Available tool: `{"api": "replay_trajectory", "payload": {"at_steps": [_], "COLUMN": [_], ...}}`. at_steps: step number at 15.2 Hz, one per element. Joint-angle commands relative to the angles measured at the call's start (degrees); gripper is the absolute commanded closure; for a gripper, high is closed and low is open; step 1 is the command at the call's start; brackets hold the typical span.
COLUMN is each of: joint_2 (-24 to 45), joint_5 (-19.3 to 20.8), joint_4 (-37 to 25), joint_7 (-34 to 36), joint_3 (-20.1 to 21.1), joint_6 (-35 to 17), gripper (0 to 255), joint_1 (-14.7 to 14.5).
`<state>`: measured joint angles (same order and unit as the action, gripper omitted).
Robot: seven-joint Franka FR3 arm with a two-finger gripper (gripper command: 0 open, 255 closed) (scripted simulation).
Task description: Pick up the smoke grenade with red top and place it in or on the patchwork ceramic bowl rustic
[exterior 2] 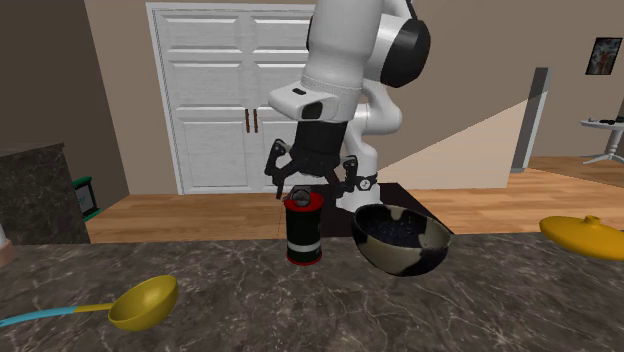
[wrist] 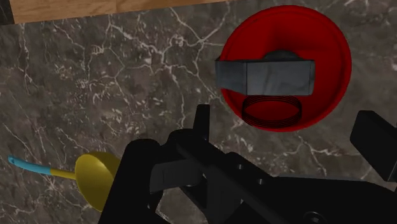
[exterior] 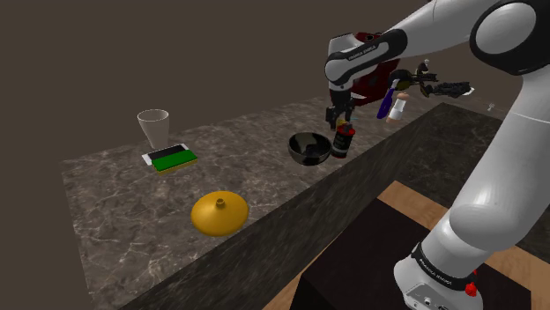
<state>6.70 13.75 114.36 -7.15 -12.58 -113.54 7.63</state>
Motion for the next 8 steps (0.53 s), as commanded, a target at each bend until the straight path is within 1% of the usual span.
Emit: {"api": "replay_trajectory", "payload": {"at_steps": [1,3,8], "joint_2": [0.6,1.2,1.2], "joint_5": [0.1,0.2,0.2], "joint_4": [0.9,2.2,2.2], "joint_7": [0.0,0.1,0.1], "joint_3": [-0.1,-0.3,-0.3], "joint_6": [-1.5,-3.4,-3.4], "gripper": [0,0,0], "joint_1": [0.2,0.4,0.4]}}
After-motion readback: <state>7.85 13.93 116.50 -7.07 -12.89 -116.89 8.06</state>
